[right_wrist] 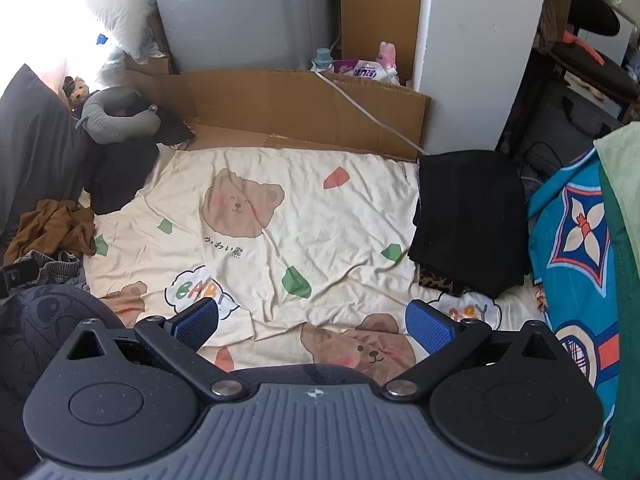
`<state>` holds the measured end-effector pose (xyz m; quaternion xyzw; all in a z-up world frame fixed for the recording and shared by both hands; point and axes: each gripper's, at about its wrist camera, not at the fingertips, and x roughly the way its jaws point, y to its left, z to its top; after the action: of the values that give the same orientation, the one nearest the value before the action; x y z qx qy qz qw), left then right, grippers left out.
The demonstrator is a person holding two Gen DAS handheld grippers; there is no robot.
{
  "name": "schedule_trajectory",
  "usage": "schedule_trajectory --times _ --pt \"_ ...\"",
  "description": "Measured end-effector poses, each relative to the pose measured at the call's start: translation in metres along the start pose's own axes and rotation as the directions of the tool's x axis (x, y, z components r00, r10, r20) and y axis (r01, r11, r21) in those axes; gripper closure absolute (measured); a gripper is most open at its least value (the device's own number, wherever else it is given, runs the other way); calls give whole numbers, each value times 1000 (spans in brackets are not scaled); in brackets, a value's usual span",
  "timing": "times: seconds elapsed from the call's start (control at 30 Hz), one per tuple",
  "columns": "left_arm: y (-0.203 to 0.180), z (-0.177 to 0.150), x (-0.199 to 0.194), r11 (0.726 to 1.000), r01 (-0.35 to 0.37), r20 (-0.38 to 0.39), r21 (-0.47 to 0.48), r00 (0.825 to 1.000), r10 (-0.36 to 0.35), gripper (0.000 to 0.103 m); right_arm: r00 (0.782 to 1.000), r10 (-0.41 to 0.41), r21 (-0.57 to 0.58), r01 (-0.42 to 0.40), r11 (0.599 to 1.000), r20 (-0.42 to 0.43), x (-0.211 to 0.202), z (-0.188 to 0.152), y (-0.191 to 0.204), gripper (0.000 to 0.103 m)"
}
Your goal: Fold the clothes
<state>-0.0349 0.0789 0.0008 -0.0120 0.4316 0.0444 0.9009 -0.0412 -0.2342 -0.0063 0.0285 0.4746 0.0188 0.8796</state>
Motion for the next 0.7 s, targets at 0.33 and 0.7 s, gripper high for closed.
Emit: schedule_trajectory --times 0.33,0.7 --pt "-2 -3 6 999 43 -7 -2 999 -43 0 999 -34 -18 34 999 14 1 -3 5 0" --pt "-6 -7 5 1000 29 1 -3 1000 -29 0 996 -87 -47 88 995 20 0 -5 9 1"
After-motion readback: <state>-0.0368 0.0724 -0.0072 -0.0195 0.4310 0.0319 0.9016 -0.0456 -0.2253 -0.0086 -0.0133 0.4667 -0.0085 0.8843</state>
